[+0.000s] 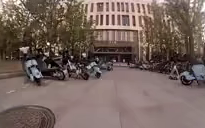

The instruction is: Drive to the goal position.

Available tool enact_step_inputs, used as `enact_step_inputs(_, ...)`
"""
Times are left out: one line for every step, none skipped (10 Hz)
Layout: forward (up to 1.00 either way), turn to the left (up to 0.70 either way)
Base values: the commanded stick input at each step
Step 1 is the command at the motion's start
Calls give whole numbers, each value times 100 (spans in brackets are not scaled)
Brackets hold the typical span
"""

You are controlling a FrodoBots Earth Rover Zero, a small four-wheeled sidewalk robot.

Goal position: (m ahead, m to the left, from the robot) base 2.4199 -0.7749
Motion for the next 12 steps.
enact_step_inputs(70, 0)
enact_step_inputs(70, -1)
enact_step_inputs(70, -14)
enact_step_inputs(70, -14)
enact_step_inputs(70, -14)
enact_step_inputs(70, -14)
enact_step_inputs(70, -14)
enact_step_inputs(70, -2)
enact_step_inputs(70, 0)
enact_step_inputs(70, 0)
enact_step_inputs(70, 0)
enact_step_inputs(70, 0)
